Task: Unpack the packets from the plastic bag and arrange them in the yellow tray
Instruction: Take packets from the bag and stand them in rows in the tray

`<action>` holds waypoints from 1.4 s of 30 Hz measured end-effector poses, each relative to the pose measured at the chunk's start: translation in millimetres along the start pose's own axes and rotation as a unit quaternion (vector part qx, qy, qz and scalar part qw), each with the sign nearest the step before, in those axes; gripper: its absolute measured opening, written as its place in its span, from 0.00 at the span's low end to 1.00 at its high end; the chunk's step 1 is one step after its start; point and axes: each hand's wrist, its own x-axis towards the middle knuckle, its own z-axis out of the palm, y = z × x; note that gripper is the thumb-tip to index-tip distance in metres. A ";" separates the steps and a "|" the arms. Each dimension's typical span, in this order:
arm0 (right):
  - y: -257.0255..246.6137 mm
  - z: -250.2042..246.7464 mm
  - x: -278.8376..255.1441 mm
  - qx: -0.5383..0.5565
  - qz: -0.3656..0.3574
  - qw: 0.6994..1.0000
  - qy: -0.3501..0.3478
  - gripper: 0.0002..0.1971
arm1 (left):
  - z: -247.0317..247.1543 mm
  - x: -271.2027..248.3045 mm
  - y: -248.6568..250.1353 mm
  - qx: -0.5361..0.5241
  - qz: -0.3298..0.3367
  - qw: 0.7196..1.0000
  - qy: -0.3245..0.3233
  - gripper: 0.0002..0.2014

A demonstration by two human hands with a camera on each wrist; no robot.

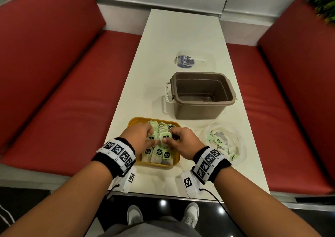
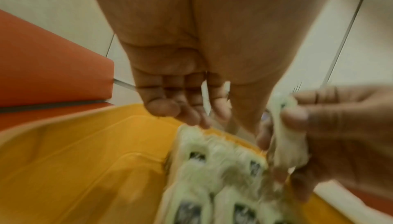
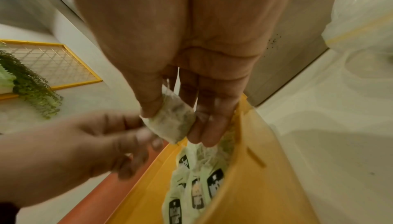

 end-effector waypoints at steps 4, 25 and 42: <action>-4.3 1.7 2.1 0.005 -0.005 1.000 0.008 0.07 | -18.1 -1.9 16.3 -0.066 0.138 0.988 0.018 0.08; 1.1 -8.2 1.9 -0.209 0.071 0.975 0.033 0.24 | -2.6 -12.4 -8.8 -0.014 -0.020 0.989 -0.149 0.06; 4.4 -14.3 -4.1 -0.138 0.146 0.980 0.002 0.27 | 30.7 1.7 -9.2 0.044 -0.113 0.988 -0.099 0.34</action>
